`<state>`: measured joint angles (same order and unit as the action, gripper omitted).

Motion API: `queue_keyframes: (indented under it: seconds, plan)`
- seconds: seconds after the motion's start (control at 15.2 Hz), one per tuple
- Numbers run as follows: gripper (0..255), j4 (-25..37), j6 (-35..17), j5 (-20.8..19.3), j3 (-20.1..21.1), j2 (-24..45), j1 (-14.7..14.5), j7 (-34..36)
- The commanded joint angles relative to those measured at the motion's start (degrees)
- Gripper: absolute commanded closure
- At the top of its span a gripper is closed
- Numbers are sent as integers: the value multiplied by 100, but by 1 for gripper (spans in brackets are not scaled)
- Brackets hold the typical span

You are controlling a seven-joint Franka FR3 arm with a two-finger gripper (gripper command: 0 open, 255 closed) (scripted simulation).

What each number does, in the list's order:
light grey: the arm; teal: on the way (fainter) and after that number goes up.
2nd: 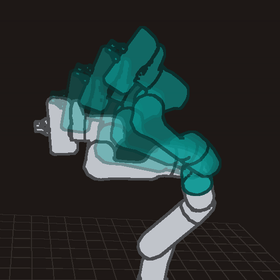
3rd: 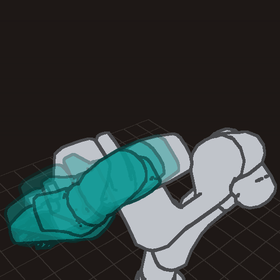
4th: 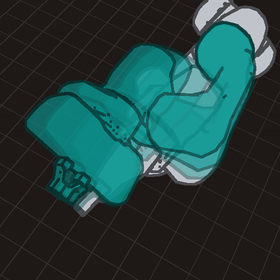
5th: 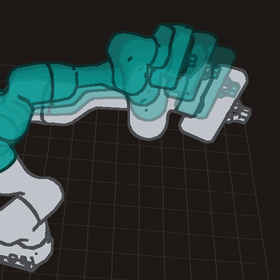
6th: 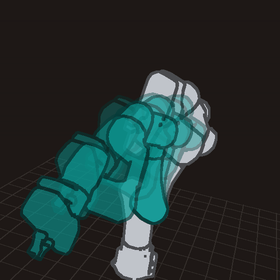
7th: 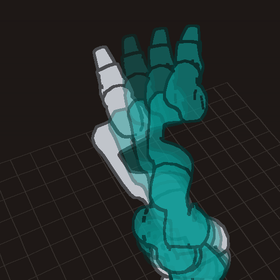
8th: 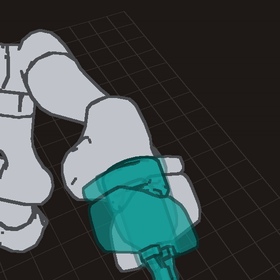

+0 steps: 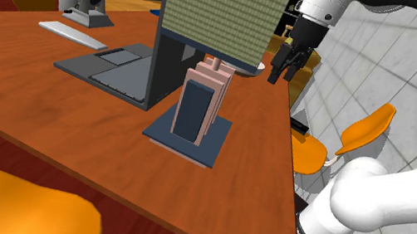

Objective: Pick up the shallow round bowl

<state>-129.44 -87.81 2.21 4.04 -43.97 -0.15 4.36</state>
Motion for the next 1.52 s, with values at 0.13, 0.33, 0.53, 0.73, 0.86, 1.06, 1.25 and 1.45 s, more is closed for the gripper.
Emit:
queue_keyframes:
  seconds: [0.13, 0.33, 0.53, 0.73, 0.86, 1.06, 1.25, 1.45]
  plan:
    - [0, 206, -177, -103, -111, 379, 43, -173]
    - [0, 571, -406, -230, -266, 962, 100, -421]
    - [0, 1002, -588, -325, -408, 1560, 146, -660]
    - [0, 1501, -718, -388, -536, 2172, 188, -892]
    - [0, 1874, -775, -413, -614, 2589, 215, -1045]
    - [0, 2498, -810, -425, -721, 3230, 256, -1271]
    - [0, 3212, -781, -409, -814, 3896, 301, -1494]
    - [0, 3756, -721, -383, -865, 4367, 342, -1642]
